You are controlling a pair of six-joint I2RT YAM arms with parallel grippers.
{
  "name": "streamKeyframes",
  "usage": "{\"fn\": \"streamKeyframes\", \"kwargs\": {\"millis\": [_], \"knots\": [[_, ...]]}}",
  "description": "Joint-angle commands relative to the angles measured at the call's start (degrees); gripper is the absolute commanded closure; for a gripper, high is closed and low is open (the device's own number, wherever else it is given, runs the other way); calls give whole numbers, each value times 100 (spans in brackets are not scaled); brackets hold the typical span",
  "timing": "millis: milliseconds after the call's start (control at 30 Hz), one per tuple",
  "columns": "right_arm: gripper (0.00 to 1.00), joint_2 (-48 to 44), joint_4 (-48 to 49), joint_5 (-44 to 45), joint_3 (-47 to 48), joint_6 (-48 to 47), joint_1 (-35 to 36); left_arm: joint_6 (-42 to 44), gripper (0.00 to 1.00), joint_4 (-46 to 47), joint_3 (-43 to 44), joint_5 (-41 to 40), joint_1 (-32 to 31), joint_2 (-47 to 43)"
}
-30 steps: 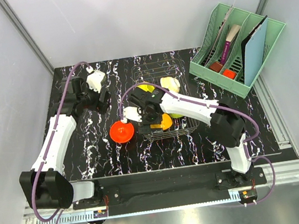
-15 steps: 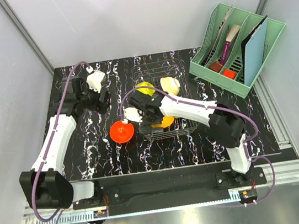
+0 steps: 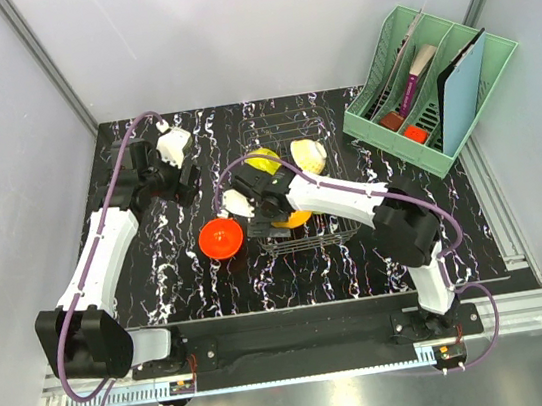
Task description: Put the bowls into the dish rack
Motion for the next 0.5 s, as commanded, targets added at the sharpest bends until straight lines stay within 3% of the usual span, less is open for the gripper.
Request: {"fn": "streamKeyframes", "kwargs": {"millis": [0,200,367,467], "knots": [[0,354,-271,-725,35,414,-2,-30,1,263,225,135,39,-34],[0,468,431,-57,35,677,-37,-22,1,263,225,135,31,-43],[0,477,388,-144,18,713,-28,-4,1,263,199,126,57,-43],[0,451,-23,-757,131,783,-46,-4,1,263,190,126,57,-43]]}}
